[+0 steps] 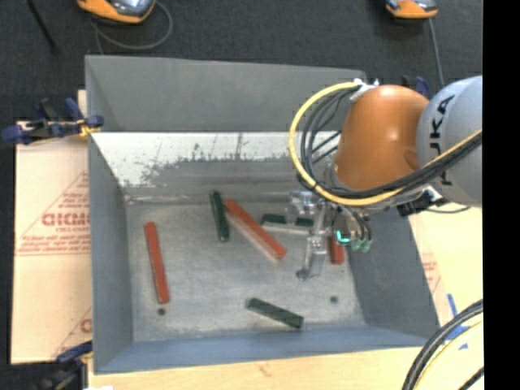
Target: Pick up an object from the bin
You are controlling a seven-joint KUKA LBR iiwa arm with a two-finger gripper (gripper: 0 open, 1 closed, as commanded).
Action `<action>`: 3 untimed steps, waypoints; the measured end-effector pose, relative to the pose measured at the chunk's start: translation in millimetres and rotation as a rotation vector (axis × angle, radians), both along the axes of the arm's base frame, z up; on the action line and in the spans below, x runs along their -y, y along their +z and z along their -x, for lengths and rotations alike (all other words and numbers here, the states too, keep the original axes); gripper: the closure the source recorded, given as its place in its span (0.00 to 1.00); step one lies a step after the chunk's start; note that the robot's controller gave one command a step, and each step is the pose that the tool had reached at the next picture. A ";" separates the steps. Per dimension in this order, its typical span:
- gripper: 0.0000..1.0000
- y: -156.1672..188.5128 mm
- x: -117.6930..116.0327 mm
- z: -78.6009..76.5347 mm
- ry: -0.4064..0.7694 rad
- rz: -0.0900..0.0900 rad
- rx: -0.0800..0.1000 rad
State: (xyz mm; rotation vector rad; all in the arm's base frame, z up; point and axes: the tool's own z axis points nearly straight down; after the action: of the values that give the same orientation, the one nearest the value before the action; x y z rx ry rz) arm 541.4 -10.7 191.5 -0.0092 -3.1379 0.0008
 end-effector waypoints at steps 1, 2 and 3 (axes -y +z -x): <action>0.00 -123.9 5.2 -63.9 -0.142 -0.002 0.008; 0.00 -89.9 -15.5 -45.1 -0.261 -0.002 0.006; 0.00 -76.1 -5.2 -52.6 -0.430 -0.001 0.010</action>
Offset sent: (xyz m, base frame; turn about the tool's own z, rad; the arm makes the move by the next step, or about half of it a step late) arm 0.0625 -0.0044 -0.1215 0.1426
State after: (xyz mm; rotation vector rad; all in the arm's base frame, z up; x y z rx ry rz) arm 594.0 -5.5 115.5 -0.6800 -3.0733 -0.0019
